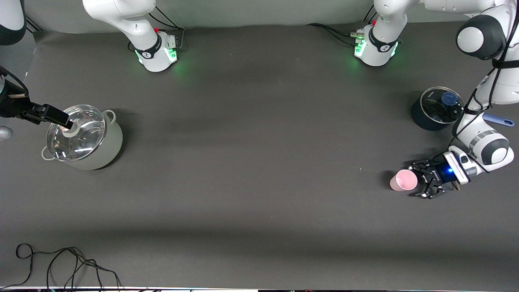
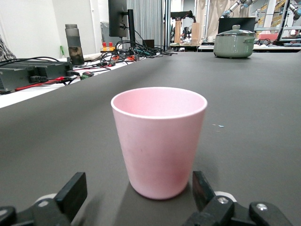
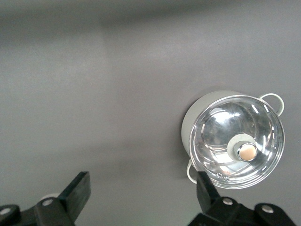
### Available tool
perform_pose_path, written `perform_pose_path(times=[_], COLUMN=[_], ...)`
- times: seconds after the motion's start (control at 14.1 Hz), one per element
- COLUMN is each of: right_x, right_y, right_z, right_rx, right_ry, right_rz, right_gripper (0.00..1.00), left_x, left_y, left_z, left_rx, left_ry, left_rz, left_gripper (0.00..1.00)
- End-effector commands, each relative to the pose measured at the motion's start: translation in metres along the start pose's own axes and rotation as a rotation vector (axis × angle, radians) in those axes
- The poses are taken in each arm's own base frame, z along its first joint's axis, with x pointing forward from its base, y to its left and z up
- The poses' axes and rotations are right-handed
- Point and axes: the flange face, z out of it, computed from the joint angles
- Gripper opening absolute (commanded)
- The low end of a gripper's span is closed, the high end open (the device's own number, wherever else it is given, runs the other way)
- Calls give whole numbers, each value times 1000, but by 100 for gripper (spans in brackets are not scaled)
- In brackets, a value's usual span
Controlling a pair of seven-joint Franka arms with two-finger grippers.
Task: Transfer pink cup from left to right arm
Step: 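Close the left gripper around the pink cup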
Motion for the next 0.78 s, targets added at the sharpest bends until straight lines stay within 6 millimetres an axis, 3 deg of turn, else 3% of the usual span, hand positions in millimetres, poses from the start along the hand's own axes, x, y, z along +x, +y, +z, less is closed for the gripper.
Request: perform_pose_path(times=[0.0, 0.71], right_x=[-1, -1], right_y=[0, 1], right_z=[-6, -6], right_rx=[6, 6], right_ry=[4, 2], right_rz=[-7, -8], right_gripper=[100, 100], left_x=[0, 4], left_y=[1, 5], left_z=[14, 41], left_rx=[16, -12], left_ry=[-3, 0], left_rz=[8, -37], left_gripper=[100, 99])
